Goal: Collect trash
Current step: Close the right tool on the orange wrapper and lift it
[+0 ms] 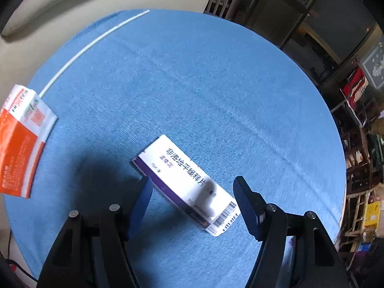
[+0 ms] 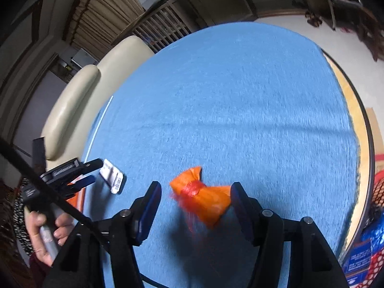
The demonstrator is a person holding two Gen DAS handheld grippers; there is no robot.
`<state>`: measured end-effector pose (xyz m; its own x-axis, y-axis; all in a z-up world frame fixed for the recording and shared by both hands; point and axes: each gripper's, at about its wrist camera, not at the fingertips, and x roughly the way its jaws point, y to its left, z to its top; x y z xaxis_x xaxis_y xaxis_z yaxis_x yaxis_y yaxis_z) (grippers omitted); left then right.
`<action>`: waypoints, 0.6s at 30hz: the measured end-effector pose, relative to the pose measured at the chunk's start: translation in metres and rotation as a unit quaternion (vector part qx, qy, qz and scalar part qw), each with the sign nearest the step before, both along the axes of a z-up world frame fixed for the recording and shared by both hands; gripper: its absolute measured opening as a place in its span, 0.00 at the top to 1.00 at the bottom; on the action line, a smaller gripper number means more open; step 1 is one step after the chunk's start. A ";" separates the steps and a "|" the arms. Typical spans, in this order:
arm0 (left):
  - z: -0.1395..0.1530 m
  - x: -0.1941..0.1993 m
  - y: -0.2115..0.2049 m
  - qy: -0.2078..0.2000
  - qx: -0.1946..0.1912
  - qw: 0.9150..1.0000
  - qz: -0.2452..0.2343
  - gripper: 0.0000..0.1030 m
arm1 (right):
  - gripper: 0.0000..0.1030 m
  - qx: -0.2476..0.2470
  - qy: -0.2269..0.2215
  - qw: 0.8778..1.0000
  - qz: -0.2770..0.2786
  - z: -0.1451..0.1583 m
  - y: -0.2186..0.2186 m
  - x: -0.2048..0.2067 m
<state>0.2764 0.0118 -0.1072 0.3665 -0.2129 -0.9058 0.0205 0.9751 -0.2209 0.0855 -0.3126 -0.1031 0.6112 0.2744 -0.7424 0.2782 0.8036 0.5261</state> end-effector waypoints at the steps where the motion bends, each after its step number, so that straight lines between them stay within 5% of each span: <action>1: -0.002 0.001 -0.001 0.005 -0.003 1.000 -0.002 0.32 | 0.35 0.009 0.000 1.000 0.000 -0.001 -0.002 -0.002; 6: -0.019 0.005 -0.001 0.028 -0.005 1.000 -0.001 0.32 | 0.35 0.011 -0.026 1.000 0.003 0.003 -0.007 -0.016; 12: -0.024 -0.001 0.008 0.030 -0.040 0.999 -0.021 0.61 | 0.35 -0.020 -0.045 0.999 0.017 0.009 -0.006 -0.021; 18: -0.020 -0.010 0.016 0.028 -0.044 0.997 -0.059 0.78 | 0.35 -0.069 -0.029 0.996 0.054 0.001 0.021 0.003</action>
